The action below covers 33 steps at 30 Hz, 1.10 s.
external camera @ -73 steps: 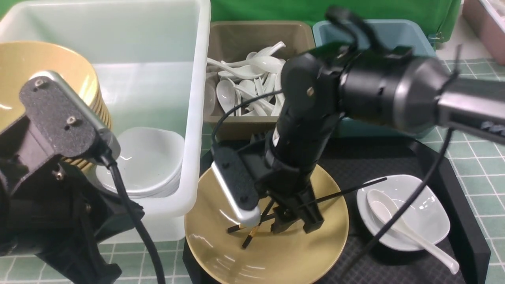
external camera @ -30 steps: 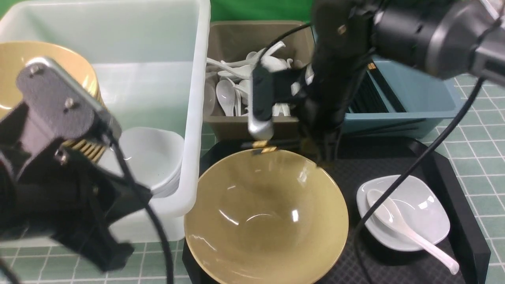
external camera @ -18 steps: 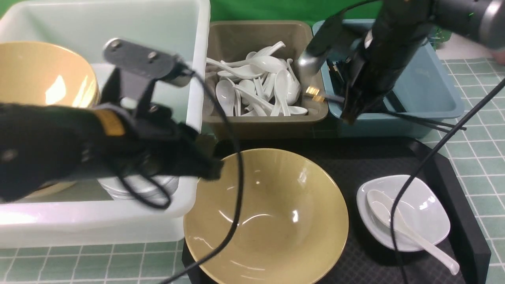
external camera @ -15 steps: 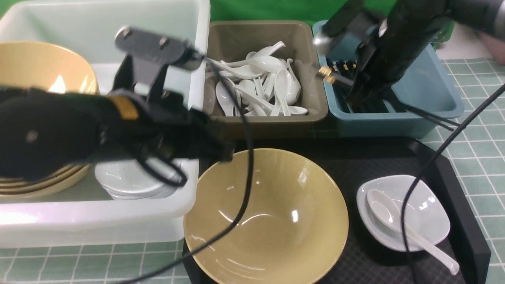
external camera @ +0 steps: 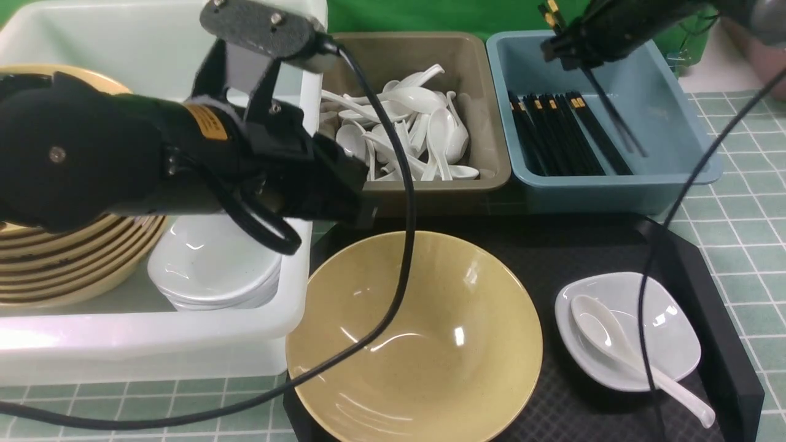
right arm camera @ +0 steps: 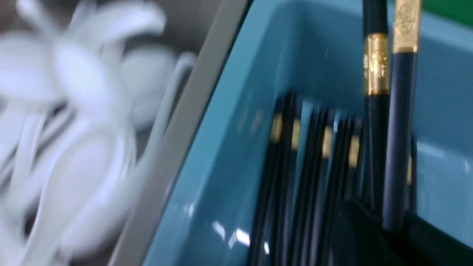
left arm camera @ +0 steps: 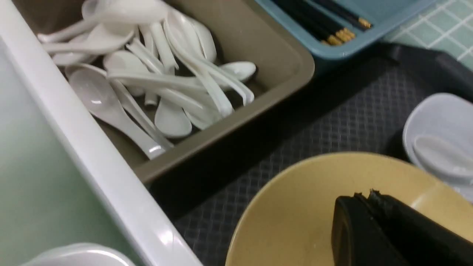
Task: On blue table put chopsticks spoon bowls plates into blue grey white boxes.
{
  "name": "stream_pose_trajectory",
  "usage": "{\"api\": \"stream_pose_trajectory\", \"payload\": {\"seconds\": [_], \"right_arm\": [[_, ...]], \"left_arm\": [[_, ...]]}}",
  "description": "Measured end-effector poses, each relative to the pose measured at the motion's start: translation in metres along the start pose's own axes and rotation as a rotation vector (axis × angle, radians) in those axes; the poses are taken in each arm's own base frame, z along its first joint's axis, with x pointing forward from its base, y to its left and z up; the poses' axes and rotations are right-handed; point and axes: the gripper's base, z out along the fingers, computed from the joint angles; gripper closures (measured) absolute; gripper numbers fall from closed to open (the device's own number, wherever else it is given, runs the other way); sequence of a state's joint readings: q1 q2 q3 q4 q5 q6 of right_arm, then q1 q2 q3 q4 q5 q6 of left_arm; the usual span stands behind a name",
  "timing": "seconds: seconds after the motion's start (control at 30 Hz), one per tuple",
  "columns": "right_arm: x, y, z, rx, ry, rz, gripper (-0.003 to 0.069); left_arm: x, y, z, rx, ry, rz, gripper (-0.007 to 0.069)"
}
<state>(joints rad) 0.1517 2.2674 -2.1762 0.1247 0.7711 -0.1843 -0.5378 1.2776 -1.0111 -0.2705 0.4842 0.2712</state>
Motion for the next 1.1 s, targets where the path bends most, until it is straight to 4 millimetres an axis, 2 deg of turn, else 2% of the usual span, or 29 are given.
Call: {"api": "stream_pose_trajectory", "payload": {"seconds": [0.1, 0.17, 0.2, 0.3, 0.37, 0.47, 0.57, 0.6, 0.63, 0.67, 0.77, 0.83, 0.87, 0.93, 0.97, 1.07, 1.1], "right_arm": [[0.002, -0.002, 0.024, 0.002, -0.032, 0.038, 0.0572], [0.006, -0.003, 0.033, 0.003, -0.022, 0.042, 0.0572], [0.013, -0.003, 0.043, -0.001, 0.009, 0.05, 0.0572], [0.027, -0.002, 0.056, -0.011, 0.086, 0.061, 0.0571], [0.03, -0.002, 0.057, -0.013, 0.106, 0.063, 0.0567], [0.034, -0.001, 0.057, -0.022, 0.155, 0.063, 0.0494], [0.032, 0.0, 0.049, -0.031, 0.193, 0.061, 0.0353], [0.029, 0.0, 0.042, -0.037, 0.221, 0.058, 0.0298], [0.03, 0.001, 0.041, -0.04, 0.237, 0.058, 0.0287], [0.026, 0.002, 0.028, -0.054, 0.285, 0.039, 0.02], [0.017, 0.003, 0.008, -0.069, 0.31, -0.003, 0.0131], [0.003, 0.005, -0.02, -0.072, 0.288, -0.031, 0.009], [-0.006, 0.006, -0.041, -0.075, 0.254, -0.041, 0.0084], [-0.013, 0.009, -0.061, -0.08, 0.227, -0.043, 0.0083], [-0.017, 0.011, -0.083, -0.079, 0.208, -0.05, 0.0083], [-0.011, 0.019, -0.126, -0.09, 0.214, -0.085, 0.0083], [-0.007, 0.022, -0.134, -0.094, 0.222, -0.093, 0.0083]], "left_arm": [[0.003, -0.001, 0.0, 0.01, 0.035, 0.019, 0.0636], [0.004, -0.001, 0.0, 0.011, 0.042, 0.025, 0.0636], [0.004, -0.001, 0.0, 0.008, 0.043, 0.035, 0.0636], [0.002, 0.0, 0.0, -0.003, 0.027, 0.048, 0.0636], [0.001, 0.001, 0.0, -0.009, 0.012, 0.05, 0.0636], [-0.005, 0.002, 0.0, -0.028, -0.054, 0.053, 0.0636], [-0.013, 0.002, -0.003, -0.03, -0.079, 0.057, 0.0636], [-0.02, 0.002, -0.007, -0.029, -0.094, 0.069, 0.0636], [-0.021, 0.002, -0.008, -0.027, -0.093, 0.075, 0.0636], [-0.031, 0.0, -0.014, -0.022, -0.104, 0.096, 0.0636], [-0.046, -0.002, -0.026, -0.011, -0.117, 0.129, 0.0636], [-0.063, -0.005, -0.04, 0.003, -0.134, 0.167, 0.0636], [-0.07, -0.007, -0.047, 0.013, -0.144, 0.183, 0.0636], [-0.075, -0.009, -0.054, 0.03, -0.146, 0.207, 0.0636], [-0.077, -0.011, -0.057, 0.048, -0.135, 0.228, 0.0636], [-0.074, -0.016, -0.06, 0.1, -0.085, 0.279, 0.0636], [-0.072, -0.017, -0.06, 0.114, -0.064, 0.29, 0.0636]]}}
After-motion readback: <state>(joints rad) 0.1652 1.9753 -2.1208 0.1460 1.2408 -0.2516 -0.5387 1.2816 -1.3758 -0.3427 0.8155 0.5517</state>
